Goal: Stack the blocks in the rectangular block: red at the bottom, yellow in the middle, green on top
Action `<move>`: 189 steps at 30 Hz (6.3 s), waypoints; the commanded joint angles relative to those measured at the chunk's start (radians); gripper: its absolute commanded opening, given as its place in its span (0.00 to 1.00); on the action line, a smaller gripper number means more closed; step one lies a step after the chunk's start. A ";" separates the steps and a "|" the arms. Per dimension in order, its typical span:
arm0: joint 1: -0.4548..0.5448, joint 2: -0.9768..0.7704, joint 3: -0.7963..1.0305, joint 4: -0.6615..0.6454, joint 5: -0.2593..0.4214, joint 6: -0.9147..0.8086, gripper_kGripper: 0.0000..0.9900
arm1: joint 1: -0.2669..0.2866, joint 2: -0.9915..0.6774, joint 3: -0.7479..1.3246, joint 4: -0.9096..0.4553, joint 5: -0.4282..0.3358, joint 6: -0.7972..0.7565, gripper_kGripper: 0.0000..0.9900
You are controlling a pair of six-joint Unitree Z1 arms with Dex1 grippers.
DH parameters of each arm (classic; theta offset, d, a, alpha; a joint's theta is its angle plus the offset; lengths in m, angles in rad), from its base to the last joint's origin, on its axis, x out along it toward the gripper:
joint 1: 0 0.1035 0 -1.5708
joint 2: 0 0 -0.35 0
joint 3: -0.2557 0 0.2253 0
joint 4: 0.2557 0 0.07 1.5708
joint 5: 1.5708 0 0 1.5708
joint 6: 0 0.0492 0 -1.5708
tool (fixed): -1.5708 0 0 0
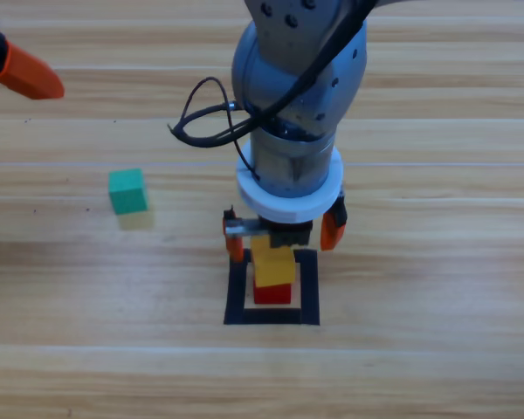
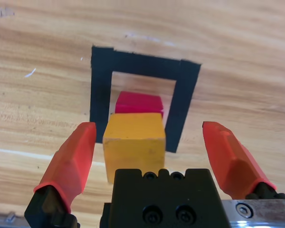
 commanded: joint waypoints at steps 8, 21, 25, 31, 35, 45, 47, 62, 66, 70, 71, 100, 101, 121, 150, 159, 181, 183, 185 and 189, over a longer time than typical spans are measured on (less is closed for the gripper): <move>0.064 0.279 -0.134 -0.037 0.003 -0.163 1.00 | 0.117 -0.594 0.656 -0.523 -0.101 -0.093 1.00; 0.044 0.736 -0.482 0.218 0.054 -0.287 1.00 | 0.081 -1.189 1.387 -1.074 0.023 -0.409 1.00; 0.028 0.781 -0.499 0.231 0.066 -0.316 1.00 | 0.081 -1.108 1.375 -1.071 0.043 -0.446 1.00; -0.014 0.827 -0.500 0.239 0.084 -0.356 1.00 | 0.081 -1.008 1.272 -0.955 0.047 -0.509 0.96; -0.043 0.851 -0.499 0.239 0.087 -0.381 1.00 | 0.081 -1.002 1.275 -0.951 0.049 -0.530 0.96; -0.077 0.906 -0.499 0.237 0.112 -0.427 1.00 | 0.081 -1.011 1.306 -0.949 0.031 -0.572 0.96; -0.078 0.916 -0.500 0.237 0.115 -0.434 1.00 | 0.081 -1.008 1.308 -0.949 0.031 -0.576 0.96; -0.066 0.959 -0.533 0.233 0.130 -0.469 0.98 | 0.081 -0.991 1.303 -0.951 0.031 -0.579 0.96; -0.057 0.952 -0.537 0.231 0.118 -0.466 0.93 | 0.081 -0.983 1.301 -0.951 0.031 -0.579 0.96; -0.045 0.948 -0.543 0.230 0.101 -0.454 0.86 | 0.081 -0.982 1.301 -0.951 0.034 -0.579 0.96; -0.043 0.948 -0.542 0.230 0.098 -0.453 0.85 | 0.081 -0.982 1.301 -0.951 0.034 -0.579 0.96; 0.028 0.853 -0.493 0.257 0.133 -0.350 0.00 | 0.081 -0.971 1.303 -0.951 0.043 -0.578 0.96; 0.028 0.853 -0.513 0.273 0.133 -0.338 0.00 | 0.081 -0.971 1.303 -0.951 0.041 -0.578 0.96; -0.413 0.618 -0.688 0.474 0.087 -0.100 0.00 | 0.081 -0.977 1.300 -0.923 0.037 -0.576 0.96; -0.558 0.839 -0.870 0.609 0.155 -0.739 0.00 | 0.081 -0.982 1.312 -0.920 0.044 -0.588 0.96; -0.560 0.891 -0.887 0.613 0.176 -0.741 0.00 | 0.081 -0.982 1.315 -0.920 0.047 -0.590 0.96; -0.557 0.929 -0.885 0.612 0.172 -0.710 0.00 | 0.081 -0.979 1.317 -0.920 0.055 -0.595 0.96; -0.557 0.928 -0.881 0.612 0.169 -0.709 0.00 | 0.081 -0.979 1.315 -0.920 0.055 -0.595 0.96; -0.557 0.925 -0.875 0.612 0.169 -0.709 0.00 | 0.081 -0.979 1.317 -0.920 0.055 -0.595 0.96; -0.557 0.917 -0.862 0.612 0.167 -0.712 0.00 | 0.081 -0.977 1.315 -0.920 0.057 -0.595 0.96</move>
